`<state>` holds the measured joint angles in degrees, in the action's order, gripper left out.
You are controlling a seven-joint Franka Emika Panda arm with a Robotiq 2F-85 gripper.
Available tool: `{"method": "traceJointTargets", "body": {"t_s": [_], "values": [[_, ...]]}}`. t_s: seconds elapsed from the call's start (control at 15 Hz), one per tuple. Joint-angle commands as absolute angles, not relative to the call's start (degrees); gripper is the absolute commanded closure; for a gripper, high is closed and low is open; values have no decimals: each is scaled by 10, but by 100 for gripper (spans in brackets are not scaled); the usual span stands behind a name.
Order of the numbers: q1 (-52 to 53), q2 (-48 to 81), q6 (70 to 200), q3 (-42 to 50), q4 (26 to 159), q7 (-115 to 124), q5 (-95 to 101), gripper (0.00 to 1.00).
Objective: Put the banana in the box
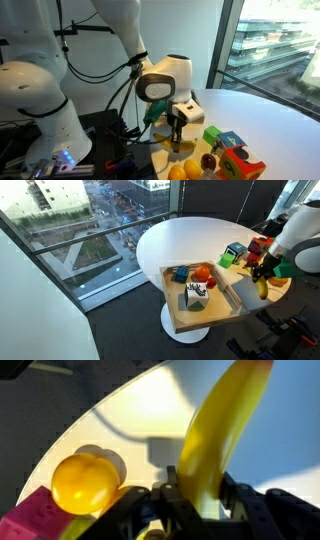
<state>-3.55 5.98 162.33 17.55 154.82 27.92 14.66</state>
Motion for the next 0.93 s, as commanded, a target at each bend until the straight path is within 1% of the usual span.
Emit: {"method": "traceJointTargets", "body": {"t_s": [0.0,0.53,0.87], "values": [[-33,9,1591,164,1552,298,168,84],[-42,-44,1538,82,1539,300,153,84],[-39,-51,1514,33,1517,333,156,84]]}}
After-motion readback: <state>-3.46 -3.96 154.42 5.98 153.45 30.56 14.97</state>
